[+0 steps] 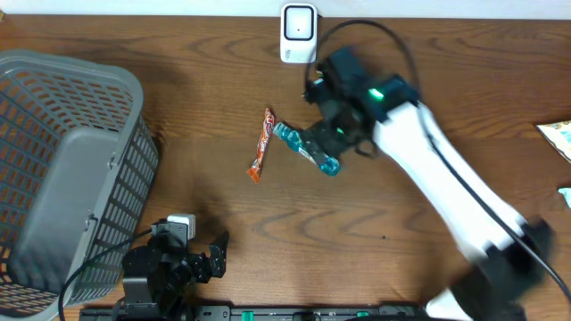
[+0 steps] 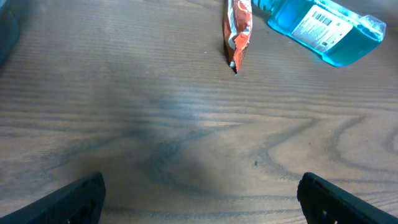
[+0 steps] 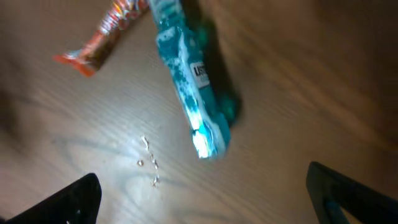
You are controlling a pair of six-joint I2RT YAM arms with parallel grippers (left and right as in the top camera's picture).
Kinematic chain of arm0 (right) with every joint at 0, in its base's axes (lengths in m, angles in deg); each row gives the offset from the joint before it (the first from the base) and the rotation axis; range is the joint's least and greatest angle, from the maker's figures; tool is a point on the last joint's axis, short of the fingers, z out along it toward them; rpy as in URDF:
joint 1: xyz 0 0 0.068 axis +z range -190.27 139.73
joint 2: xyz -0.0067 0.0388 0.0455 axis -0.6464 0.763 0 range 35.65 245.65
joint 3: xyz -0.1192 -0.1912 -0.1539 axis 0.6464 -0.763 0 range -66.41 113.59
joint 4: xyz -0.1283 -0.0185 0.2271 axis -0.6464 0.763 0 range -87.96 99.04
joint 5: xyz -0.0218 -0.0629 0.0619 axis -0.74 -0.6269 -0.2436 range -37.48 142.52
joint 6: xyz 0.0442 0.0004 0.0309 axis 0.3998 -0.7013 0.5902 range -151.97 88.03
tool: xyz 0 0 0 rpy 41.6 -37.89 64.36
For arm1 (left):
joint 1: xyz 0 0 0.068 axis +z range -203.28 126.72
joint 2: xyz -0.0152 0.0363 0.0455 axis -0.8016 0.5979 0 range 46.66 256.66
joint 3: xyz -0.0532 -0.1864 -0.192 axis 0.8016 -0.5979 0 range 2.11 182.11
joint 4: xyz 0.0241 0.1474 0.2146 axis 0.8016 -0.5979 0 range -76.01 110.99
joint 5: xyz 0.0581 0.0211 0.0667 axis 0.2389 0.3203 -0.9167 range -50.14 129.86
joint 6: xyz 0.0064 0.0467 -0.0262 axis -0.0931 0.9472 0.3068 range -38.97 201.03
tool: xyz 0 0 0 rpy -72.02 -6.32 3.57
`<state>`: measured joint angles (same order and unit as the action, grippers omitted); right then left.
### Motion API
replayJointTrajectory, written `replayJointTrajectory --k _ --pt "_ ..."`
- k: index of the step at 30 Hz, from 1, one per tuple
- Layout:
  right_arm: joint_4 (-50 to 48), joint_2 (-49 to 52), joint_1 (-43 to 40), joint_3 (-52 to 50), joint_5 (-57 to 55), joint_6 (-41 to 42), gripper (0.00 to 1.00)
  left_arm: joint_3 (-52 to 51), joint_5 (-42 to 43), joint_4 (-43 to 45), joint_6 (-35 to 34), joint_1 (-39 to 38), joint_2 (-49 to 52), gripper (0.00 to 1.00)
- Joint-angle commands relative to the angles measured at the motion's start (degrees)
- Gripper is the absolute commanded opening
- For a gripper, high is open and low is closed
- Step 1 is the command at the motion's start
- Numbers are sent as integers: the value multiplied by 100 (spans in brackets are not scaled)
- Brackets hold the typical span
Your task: Scan the item barcode
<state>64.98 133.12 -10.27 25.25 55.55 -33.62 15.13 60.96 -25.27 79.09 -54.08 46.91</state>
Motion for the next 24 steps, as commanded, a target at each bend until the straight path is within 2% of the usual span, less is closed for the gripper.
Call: replayJointTrajectory --k 1,5,6,7,9,11,16,20,24 --pt "-1019 -1451 -68 -1591 -260 162 99 -59 74 -275 -48 20 -2 98" --pt "-3239 -2774 -164 -3696 -673 221 99 -59 74 -275 -48 20 -2 98" --pt "-3657 -2964 -162 -4024 -601 223 99 -59 74 -275 -48 20 -2 98" --pt "-4155 -3189 -142 -4393 -455 219 95 -59 74 -275 -48 20 -2 98" --pt "-4802 -3447 -142 -4815 -391 201 99 -59 76 -275 -50 20 -2 98" --pt "-5230 -3504 -142 -5184 -245 120 99 -59 74 -275 -48 20 -2 98" --pt "-6483 -2848 -157 -5987 59 -22 99 -59 76 -275 -48 20 -2 98" --pt "-7346 -2020 -151 -5932 1021 -74 99 -59 74 -275 -48 20 -2 98" --pt "-7582 -1425 -162 -5845 1082 -76 99 -59 76 -275 -48 20 -2 98"
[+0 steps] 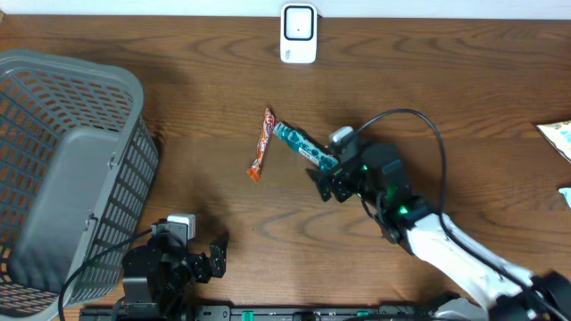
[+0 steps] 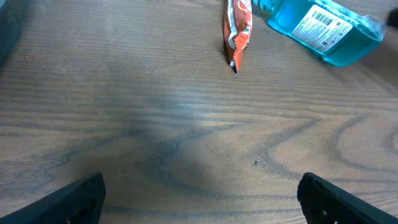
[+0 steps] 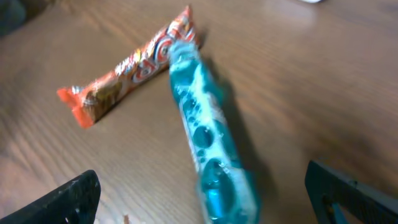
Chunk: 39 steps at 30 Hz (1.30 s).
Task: Scan the item barcode
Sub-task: 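Reach the right gripper to the lying bottle and grasp it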
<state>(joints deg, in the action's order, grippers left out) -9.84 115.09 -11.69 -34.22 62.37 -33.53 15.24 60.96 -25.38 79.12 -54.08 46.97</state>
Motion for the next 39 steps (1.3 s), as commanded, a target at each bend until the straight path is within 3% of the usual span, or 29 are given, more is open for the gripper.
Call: replayJointTrajectory --k 1,13,18,26,32,35,39 --pt "-155 544 -20 136 402 -85 99 -70 76 -264 -50 20 -9 98" --pt "-525 1537 -275 485 361 -389 98 -70 76 -264 -50 20 -9 98" --pt "-472 1963 -352 708 457 -474 88 -70 74 -264 -50 20 -9 98" --pt "-162 2260 -365 726 529 -732 59 -70 76 -264 -50 20 -9 98" --pt "-205 2258 -411 732 531 -732 19 -70 76 -264 -50 20 -9 98" --pt "-203 2258 -428 743 531 -730 8 -70 76 -264 -50 20 -9 98" --pt "-168 2223 -446 815 531 -728 1 -70 76 -264 -50 20 -9 98"
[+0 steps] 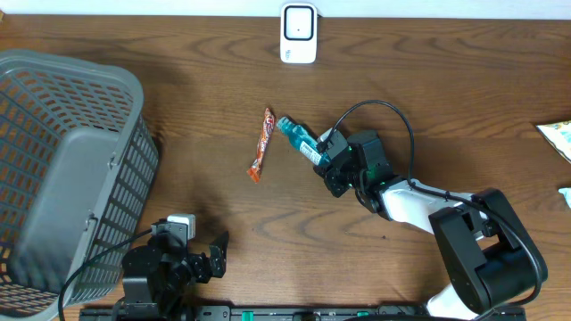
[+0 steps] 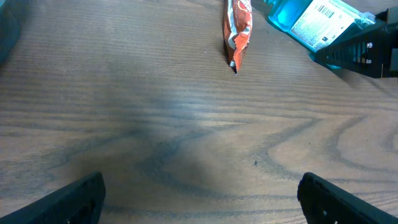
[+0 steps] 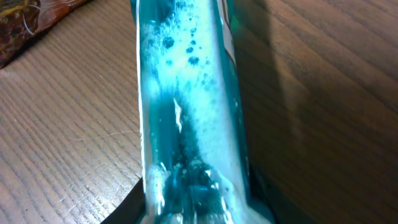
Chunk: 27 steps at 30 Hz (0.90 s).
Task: Scan the item barcode
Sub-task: 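Reach the right gripper to the lying bottle and grasp it, then lift the bottle and swing it toward the scanner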
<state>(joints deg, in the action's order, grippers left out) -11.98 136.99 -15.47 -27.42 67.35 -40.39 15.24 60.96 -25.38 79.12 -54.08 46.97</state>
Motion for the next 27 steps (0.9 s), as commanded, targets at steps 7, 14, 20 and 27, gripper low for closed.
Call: replayJointTrajectory --k 7,14,20,27 --pt "691 -688 -168 267 315 -42 1 -70 76 -264 -50 20 -9 98" --pt "1585 -2520 -369 271 2129 175 1 -70 74 -264 -50 20 -9 98" --pt "2509 -3689 -470 271 4376 1547 1 -70 74 -264 -50 20 -9 98" --pt "3807 -3995 -461 269 5276 1893 1 -70 74 -264 -50 20 -9 98"
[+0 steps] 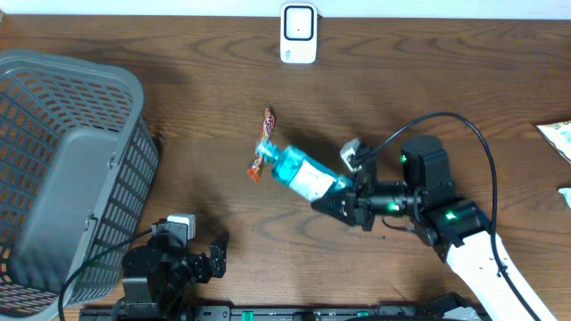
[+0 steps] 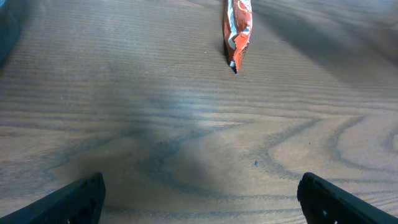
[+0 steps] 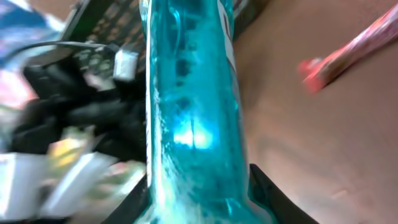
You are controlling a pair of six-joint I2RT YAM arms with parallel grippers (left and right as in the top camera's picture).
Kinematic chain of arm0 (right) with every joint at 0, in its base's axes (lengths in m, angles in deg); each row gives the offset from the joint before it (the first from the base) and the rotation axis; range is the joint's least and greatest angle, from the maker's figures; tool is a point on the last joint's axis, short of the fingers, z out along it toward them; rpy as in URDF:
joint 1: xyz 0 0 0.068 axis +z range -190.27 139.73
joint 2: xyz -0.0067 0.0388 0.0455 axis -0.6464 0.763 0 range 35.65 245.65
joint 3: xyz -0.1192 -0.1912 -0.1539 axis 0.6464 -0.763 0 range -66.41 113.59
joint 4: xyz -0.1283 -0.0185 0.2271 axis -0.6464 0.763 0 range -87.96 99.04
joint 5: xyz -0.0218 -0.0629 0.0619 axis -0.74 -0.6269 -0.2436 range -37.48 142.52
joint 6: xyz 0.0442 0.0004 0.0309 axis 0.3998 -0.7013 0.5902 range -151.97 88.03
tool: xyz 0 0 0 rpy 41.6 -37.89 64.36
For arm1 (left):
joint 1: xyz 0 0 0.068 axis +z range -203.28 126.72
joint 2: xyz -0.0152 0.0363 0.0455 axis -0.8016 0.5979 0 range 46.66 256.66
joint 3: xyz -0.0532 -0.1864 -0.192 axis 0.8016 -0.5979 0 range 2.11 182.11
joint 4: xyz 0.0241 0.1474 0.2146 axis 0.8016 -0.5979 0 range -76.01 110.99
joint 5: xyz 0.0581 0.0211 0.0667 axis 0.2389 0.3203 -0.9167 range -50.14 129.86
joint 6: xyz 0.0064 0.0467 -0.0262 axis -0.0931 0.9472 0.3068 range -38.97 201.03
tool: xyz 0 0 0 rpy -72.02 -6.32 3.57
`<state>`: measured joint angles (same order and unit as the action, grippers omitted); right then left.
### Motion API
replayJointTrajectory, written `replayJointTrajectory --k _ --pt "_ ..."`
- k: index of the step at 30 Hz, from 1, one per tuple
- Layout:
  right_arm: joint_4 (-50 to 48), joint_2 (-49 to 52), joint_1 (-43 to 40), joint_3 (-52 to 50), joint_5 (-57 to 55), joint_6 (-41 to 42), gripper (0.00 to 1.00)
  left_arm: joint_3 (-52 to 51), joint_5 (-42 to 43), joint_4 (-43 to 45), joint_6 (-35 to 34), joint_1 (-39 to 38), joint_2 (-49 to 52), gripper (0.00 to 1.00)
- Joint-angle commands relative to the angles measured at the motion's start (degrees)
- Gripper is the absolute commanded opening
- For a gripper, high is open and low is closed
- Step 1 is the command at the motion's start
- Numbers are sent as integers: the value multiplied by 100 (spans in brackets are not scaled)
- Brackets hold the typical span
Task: Scan the item barcode
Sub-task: 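Lift the bottle and swing it toward the scanner, then hold the blue bottle against the white scanner with the right gripper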
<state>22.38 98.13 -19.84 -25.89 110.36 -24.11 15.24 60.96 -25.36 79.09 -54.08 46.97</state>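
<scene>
My right gripper (image 1: 350, 203) is shut on a clear bottle of blue liquid (image 1: 299, 176) with a white label, holding it lifted above the table and pointing left. The bottle (image 3: 193, 112) fills the right wrist view between the dark fingers (image 3: 264, 190). A white barcode scanner (image 1: 298, 33) stands at the table's far edge, well away from the bottle. An orange snack packet (image 1: 261, 147) lies on the wood just past the bottle's cap, and its end shows as the packet (image 2: 237, 28) in the left wrist view. My left gripper (image 2: 199, 199) rests open at the near left.
A grey plastic basket (image 1: 62, 169) occupies the left side. Some packaging (image 1: 557, 138) lies at the right edge. The right arm's black cable (image 1: 446, 120) loops above the arm.
The right gripper held the bottle where it lay on the table beside the packet. Now the bottle is lifted off the wood and drawn back toward the near side. The left arm is unmoved.
The right gripper was open high over the lying bottle near the scanner. Then it sat open low at the bottle's base end. Then it was shut on the bottle on the table. Now it holds the bottle in the air.
</scene>
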Motion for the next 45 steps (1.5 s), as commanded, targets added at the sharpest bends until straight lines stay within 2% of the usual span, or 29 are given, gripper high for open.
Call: replayJointTrajectory --k 1,6,10,15,20,28,32,38,45 --pt "573 -109 -24 116 925 184 1 -70 74 -267 -48 20 -9 98" --pt "1043 -109 -24 116 -61 -26 1 -70 76 -267 -48 20 -9 98" --pt "780 -107 -24 116 -769 -173 1 -70 76 -267 -48 20 -9 98" --pt "166 -39 -22 116 -2264 -236 1 -70 76 -267 -48 20 -9 98" --pt "-916 400 -9 116 -2826 -817 1 -70 76 -267 -48 20 -9 98" --pt "-3460 1967 -9 258 -3475 -933 6 -70 76 -267 -48 20 -9 98" --pt "-3550 2734 -9 975 -3764 -1436 7 -70 76 -267 -48 20 -9 98" --pt "-3270 4028 4 2802 -4341 -2326 4 -70 74 -267 -48 20 -9 98" --pt "-3062 4634 238 3976 -4570 -3042 2 -70 74 -267 -48 20 -9 98"
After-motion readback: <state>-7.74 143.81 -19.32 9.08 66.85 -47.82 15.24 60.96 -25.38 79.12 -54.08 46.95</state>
